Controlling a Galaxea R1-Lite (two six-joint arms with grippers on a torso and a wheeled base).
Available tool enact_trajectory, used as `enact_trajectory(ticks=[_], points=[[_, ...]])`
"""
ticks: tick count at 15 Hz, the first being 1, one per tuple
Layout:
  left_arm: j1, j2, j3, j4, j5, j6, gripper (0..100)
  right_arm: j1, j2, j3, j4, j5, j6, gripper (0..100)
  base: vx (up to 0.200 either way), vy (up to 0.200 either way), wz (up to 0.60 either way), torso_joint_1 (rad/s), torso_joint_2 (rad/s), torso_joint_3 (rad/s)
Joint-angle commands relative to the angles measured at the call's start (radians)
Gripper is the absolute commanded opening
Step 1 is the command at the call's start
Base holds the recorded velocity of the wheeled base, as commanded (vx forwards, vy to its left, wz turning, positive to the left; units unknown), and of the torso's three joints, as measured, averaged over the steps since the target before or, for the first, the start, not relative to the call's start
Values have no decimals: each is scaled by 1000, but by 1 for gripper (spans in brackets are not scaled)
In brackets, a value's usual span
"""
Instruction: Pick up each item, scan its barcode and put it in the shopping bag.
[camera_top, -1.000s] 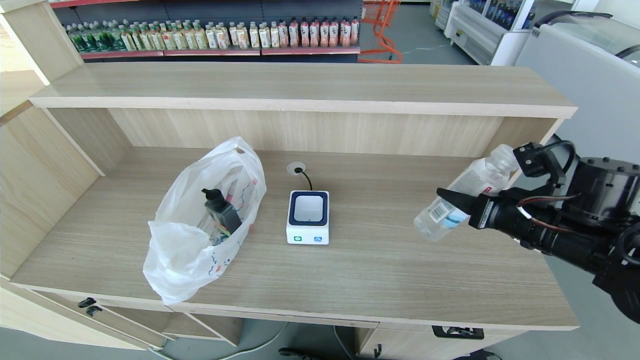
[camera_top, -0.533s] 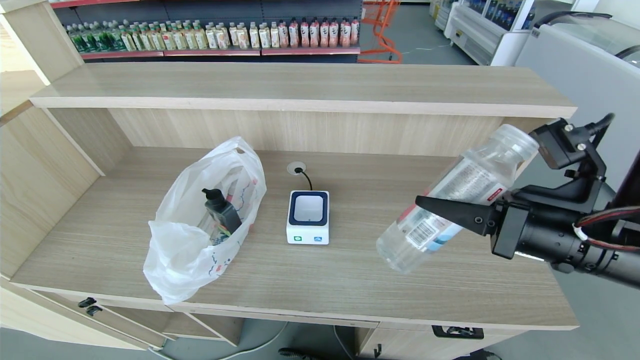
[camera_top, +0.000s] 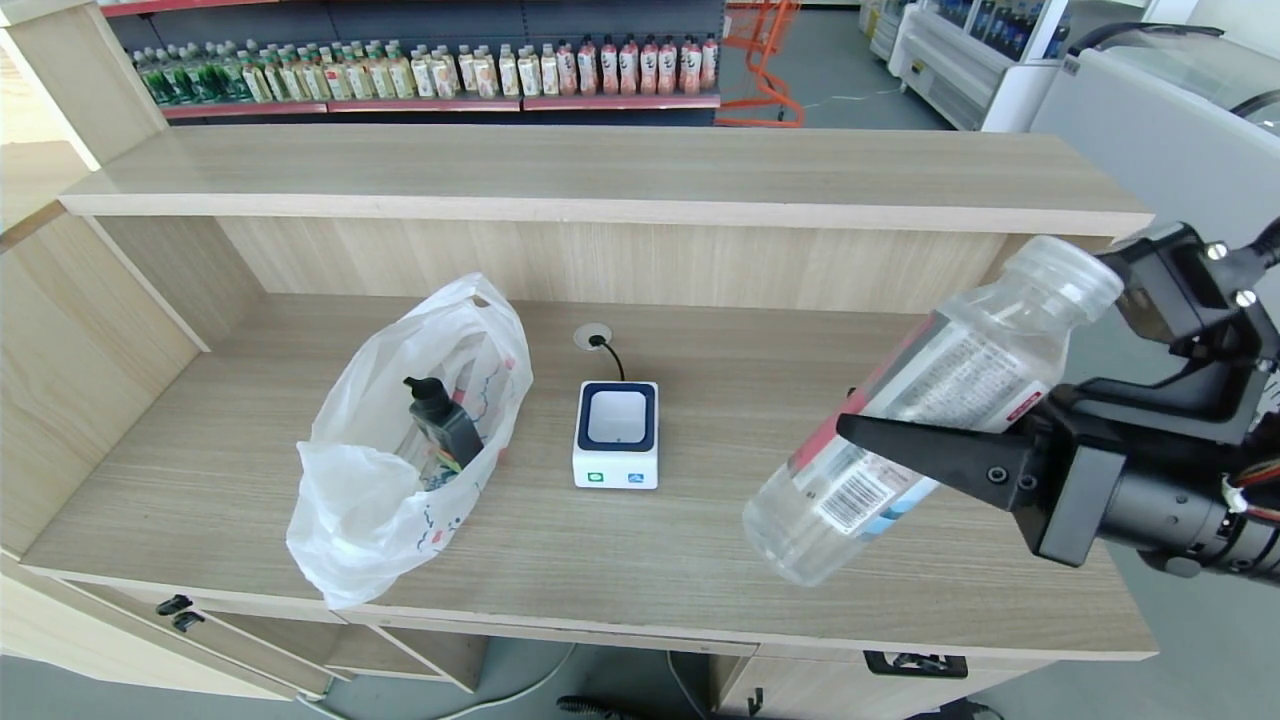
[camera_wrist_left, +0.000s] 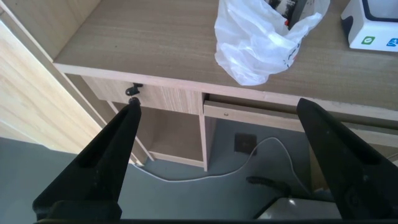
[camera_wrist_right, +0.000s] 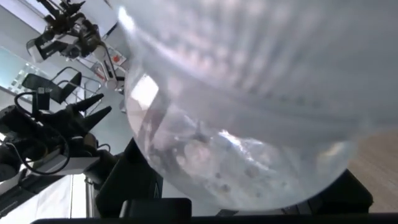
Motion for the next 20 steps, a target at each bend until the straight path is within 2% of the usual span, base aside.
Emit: enact_trajectory(ticks=[1, 2, 6, 20], points=[[0, 0, 0, 0, 0, 0, 100, 29, 10, -18, -2, 4, 46, 0, 0, 0, 0, 0, 0, 0], [0, 0, 0, 0, 0, 0, 100, 30, 8, -16, -2, 4, 59, 0, 0, 0, 0, 0, 0, 0], [0, 0, 0, 0, 0, 0, 100, 26, 10, -20, -1, 139, 71, 0, 0, 0, 0, 0, 0, 0], [0, 0, 0, 0, 0, 0, 100, 29, 1, -20, 1, 182, 69, 0, 0, 0, 0, 0, 0, 0]])
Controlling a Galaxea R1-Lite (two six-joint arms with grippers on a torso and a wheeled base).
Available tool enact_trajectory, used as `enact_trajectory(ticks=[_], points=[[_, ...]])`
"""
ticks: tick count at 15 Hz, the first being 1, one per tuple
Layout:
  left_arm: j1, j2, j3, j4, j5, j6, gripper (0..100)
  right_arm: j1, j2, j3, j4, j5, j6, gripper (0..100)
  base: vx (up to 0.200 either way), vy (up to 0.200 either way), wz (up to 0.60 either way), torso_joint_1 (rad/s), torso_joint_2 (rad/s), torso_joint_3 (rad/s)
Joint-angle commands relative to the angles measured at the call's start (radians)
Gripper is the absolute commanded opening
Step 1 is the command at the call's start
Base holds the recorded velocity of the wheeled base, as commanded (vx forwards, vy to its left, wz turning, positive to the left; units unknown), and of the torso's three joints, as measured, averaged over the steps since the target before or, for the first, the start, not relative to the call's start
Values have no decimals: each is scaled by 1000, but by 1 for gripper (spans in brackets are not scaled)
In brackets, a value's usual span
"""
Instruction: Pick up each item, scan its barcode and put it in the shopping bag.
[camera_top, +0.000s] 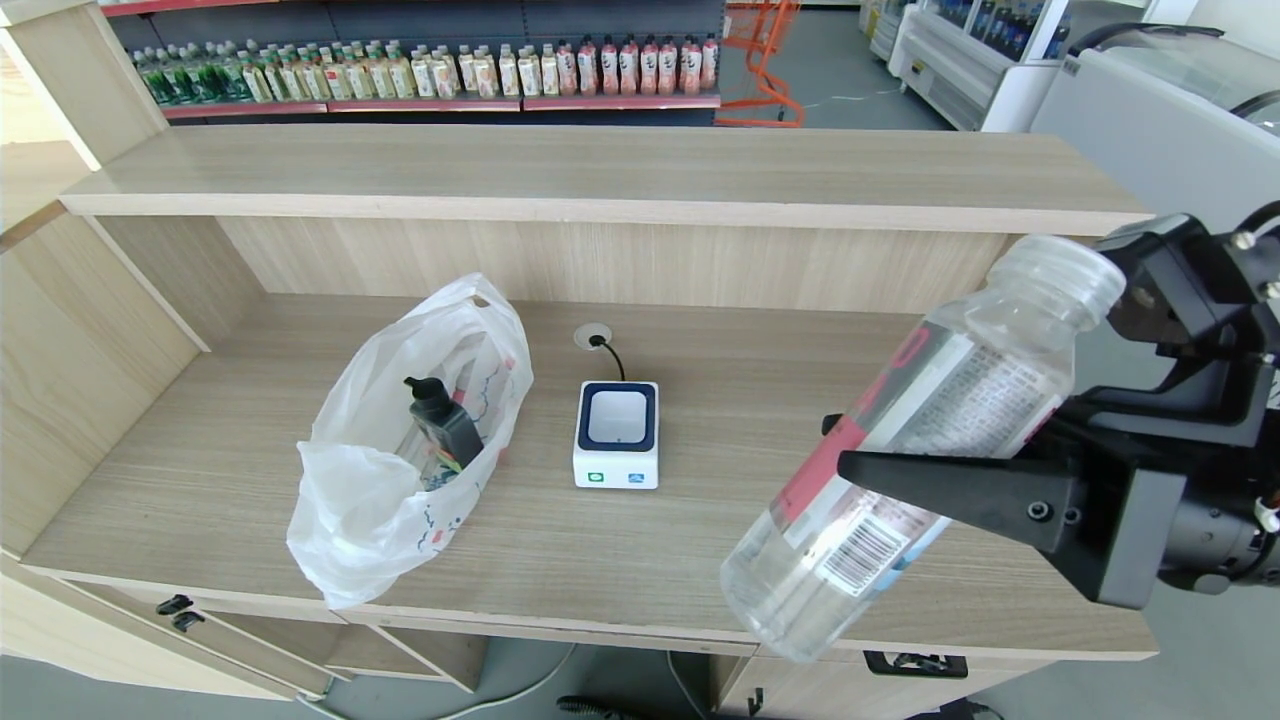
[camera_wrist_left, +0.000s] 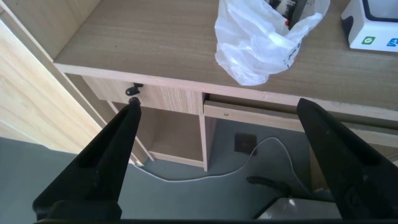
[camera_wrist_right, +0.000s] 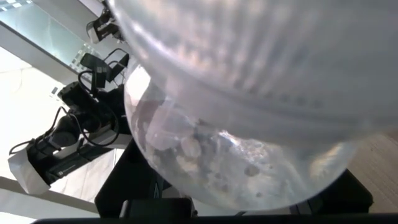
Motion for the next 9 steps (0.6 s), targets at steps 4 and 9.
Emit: enact_trajectory(ticks=[4, 9], points=[[0, 0, 0, 0, 1, 0, 100, 1, -11, 3, 0, 0, -1, 0, 0, 0, 0, 0, 0, 0], [0, 0, 0, 0, 1, 0, 100, -30, -22, 18, 1, -3, -110, 0, 0, 0, 0, 0, 0, 0]])
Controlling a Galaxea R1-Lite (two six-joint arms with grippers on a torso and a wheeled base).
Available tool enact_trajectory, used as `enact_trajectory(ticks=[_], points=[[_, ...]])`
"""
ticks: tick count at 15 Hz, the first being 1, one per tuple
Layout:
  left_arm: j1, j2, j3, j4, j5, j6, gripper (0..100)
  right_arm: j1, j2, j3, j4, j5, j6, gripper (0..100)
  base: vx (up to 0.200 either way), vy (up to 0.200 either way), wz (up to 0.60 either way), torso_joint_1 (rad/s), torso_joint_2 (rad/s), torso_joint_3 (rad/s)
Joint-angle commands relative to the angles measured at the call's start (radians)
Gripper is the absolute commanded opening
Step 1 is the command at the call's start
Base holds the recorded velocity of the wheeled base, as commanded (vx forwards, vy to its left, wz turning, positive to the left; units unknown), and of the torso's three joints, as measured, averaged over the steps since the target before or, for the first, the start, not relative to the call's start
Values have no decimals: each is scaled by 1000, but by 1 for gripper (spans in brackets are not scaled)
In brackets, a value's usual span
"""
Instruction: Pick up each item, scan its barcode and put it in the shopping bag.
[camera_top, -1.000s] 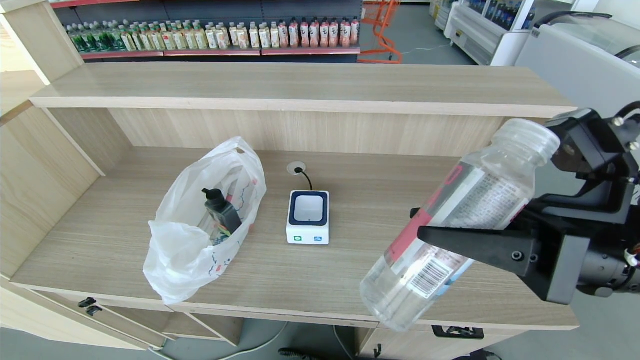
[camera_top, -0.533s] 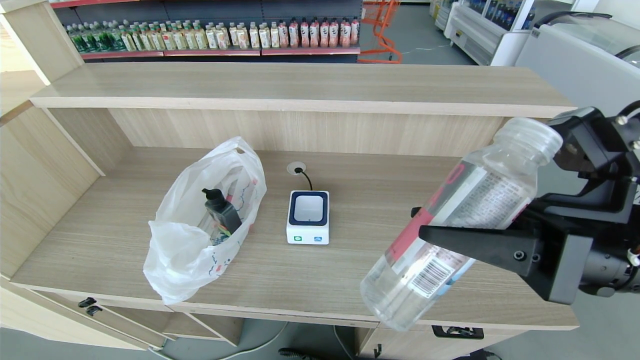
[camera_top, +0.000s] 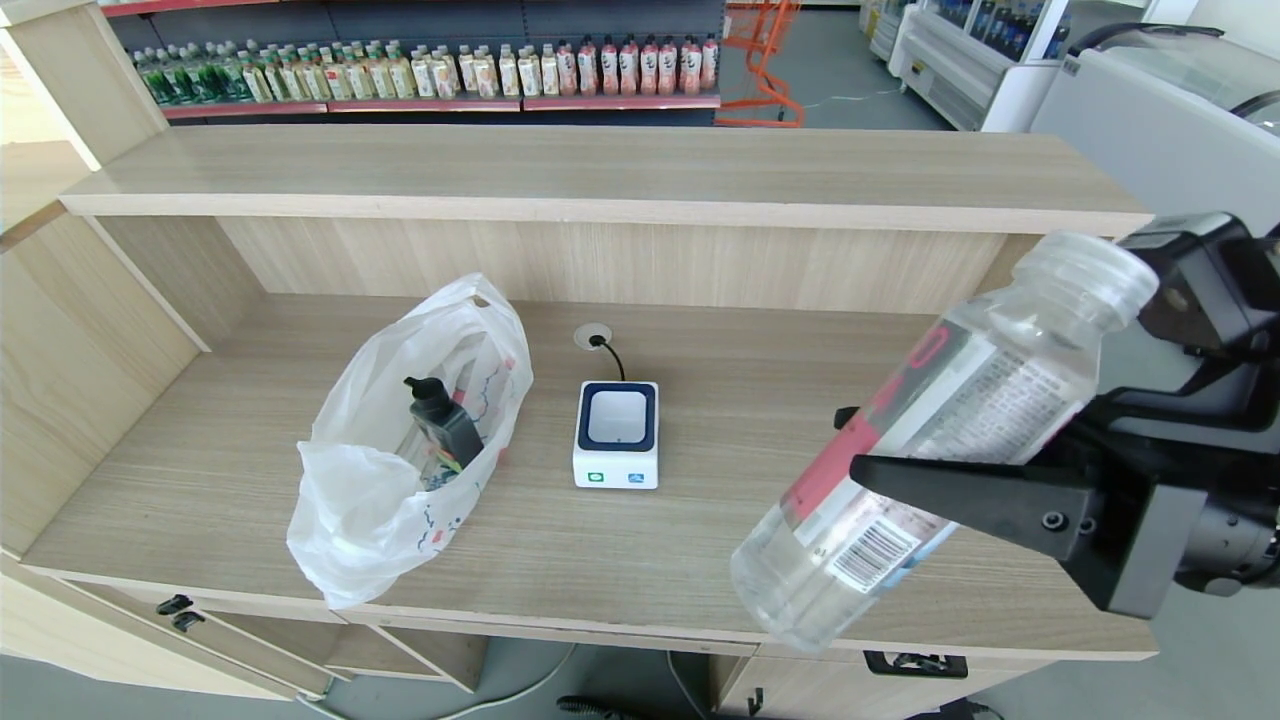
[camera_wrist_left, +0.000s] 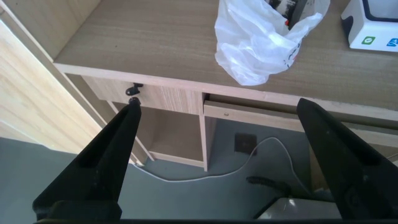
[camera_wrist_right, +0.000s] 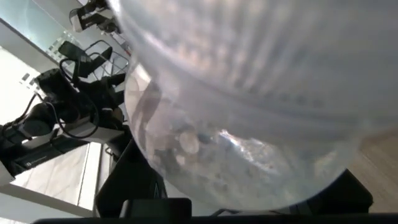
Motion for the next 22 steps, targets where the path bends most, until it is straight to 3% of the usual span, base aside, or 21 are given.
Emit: enact_trajectory(ticks=[1, 6, 7, 15, 22], points=[[0, 0, 0, 0, 1, 0, 100, -52, 4, 16, 3, -1, -132, 0, 0, 0, 0, 0, 0, 0], [0, 0, 0, 0, 1, 0, 100, -381, 25, 38, 33, -49, -1006, 0, 0, 0, 0, 0, 0, 0], [0, 0, 0, 0, -1, 0, 100, -417, 25, 36, 30, -52, -1105, 0, 0, 0, 0, 0, 0, 0], [0, 0, 0, 0, 1, 0, 100, -480, 20, 36, 23, -132, -1410, 0, 0, 0, 0, 0, 0, 0], [0, 0, 0, 0, 1, 1, 100, -480, -12, 65, 24, -128, -1431, 0, 0, 0, 0, 0, 0, 0]])
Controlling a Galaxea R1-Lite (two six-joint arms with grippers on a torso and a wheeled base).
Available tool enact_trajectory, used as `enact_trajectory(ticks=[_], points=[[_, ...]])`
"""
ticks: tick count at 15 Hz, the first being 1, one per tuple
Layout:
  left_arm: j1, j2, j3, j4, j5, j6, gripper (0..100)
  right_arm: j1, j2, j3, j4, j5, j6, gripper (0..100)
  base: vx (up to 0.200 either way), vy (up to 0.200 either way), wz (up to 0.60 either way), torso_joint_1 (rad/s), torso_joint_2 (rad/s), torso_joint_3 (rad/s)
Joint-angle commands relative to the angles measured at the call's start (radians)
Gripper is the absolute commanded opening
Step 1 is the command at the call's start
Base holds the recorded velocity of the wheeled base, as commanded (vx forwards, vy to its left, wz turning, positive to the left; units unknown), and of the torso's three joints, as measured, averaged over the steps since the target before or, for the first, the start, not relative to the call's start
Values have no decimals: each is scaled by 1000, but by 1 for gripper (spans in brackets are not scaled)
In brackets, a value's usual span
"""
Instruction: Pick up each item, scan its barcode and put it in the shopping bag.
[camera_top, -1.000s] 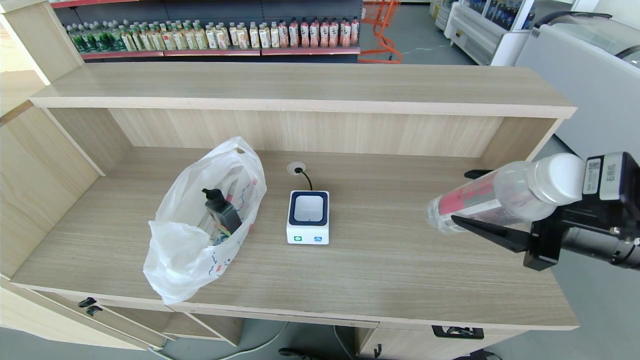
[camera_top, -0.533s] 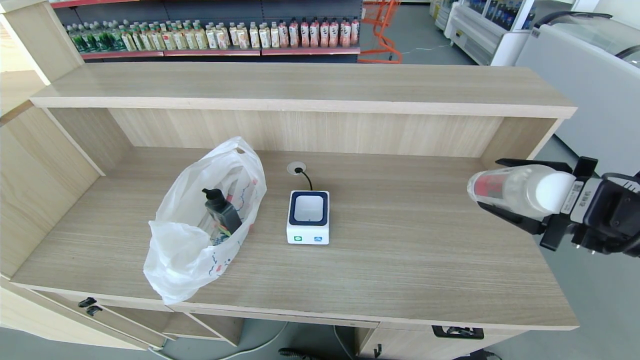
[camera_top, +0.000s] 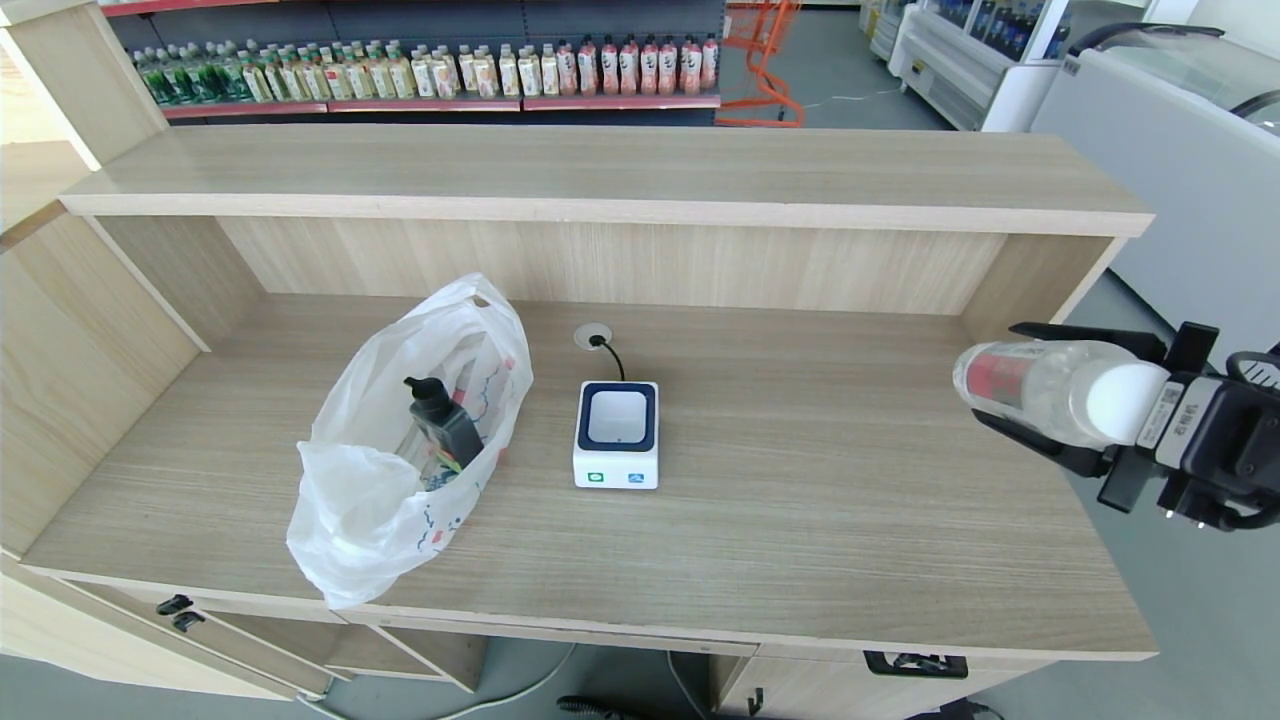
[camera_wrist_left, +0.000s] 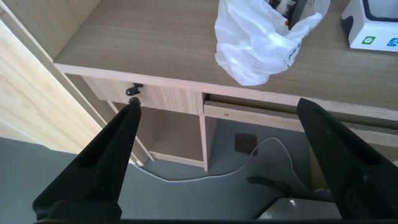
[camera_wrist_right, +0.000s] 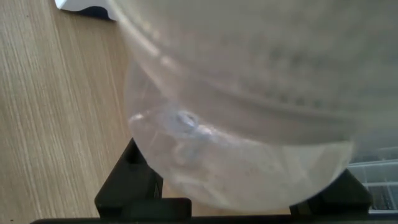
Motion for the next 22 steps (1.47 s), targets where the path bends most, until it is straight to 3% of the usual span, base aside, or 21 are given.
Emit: enact_trajectory(ticks=[1, 13, 22], points=[[1, 0, 0, 0, 1, 0, 100, 3, -6, 1, 0, 1, 0, 0, 0, 0, 0, 0, 0, 0], [0, 1, 0, 0, 1, -4, 100, 31, 6, -2, 3, 12, 10, 0, 0, 200, 0, 0, 2, 1], [1, 0, 0, 0, -1, 0, 100, 46, 58, -6, 1, 83, 38, 0, 22, 0, 0, 0, 0, 0]])
